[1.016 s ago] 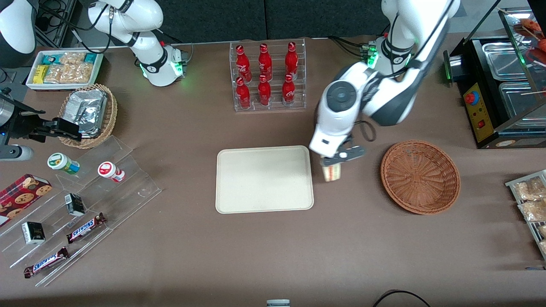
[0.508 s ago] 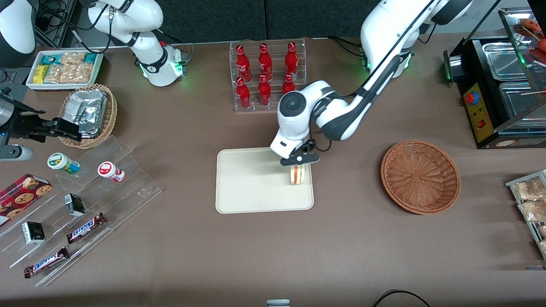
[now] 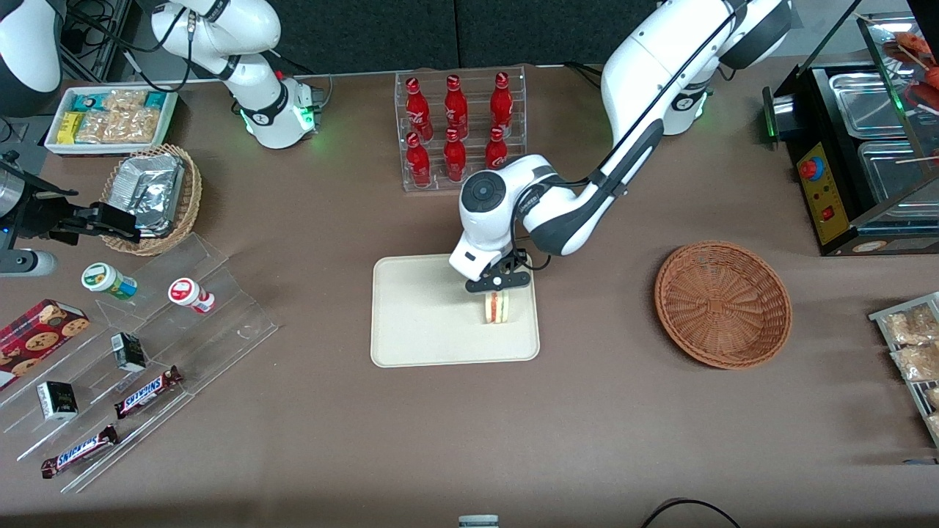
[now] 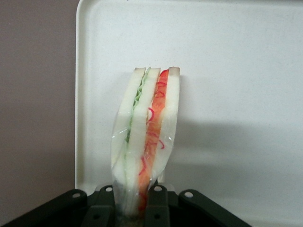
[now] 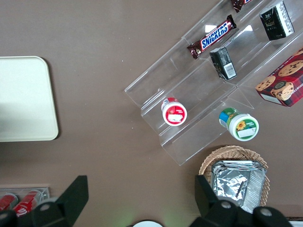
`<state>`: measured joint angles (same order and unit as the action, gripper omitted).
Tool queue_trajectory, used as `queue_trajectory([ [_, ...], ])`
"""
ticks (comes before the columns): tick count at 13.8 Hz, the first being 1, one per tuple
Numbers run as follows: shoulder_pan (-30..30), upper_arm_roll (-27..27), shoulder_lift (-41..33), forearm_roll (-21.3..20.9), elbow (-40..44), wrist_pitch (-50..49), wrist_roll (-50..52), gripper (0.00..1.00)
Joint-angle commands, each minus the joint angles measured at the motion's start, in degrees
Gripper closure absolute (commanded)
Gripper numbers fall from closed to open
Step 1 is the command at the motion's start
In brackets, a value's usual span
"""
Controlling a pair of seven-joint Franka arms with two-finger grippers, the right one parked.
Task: Place sandwich from basket to tray
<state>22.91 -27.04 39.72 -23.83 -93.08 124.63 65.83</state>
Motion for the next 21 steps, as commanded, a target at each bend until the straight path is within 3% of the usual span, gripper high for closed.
queue_trajectory([
  [1, 0.74, 0.50, 1.59, -1.31, 1.94, 0.61, 1.05, 0.78],
  [2, 0.74, 0.50, 1.85, -1.40, 2.02, 0.62, 0.96, 0.56],
  [3, 0.74, 0.50, 1.85, -1.49, 2.03, 0.62, 0.70, 0.19],
  [4, 0.74, 0.50, 1.77, -1.49, 2.03, 0.53, 0.44, 0.00],
  [9, 0.12, 0.50, -1.57, -0.79, 2.72, -2.62, 1.05, 0.00],
  [12, -0.14, 0.41, -3.85, -0.17, 7.89, -11.65, 1.49, 0.00],
  [14, -1.01, 0.41, -6.31, 2.45, 9.93, -16.59, 1.40, 0.00],
  [21, -13.05, 0.41, -21.16, 10.02, 10.29, -26.17, -0.61, 0.00],
])
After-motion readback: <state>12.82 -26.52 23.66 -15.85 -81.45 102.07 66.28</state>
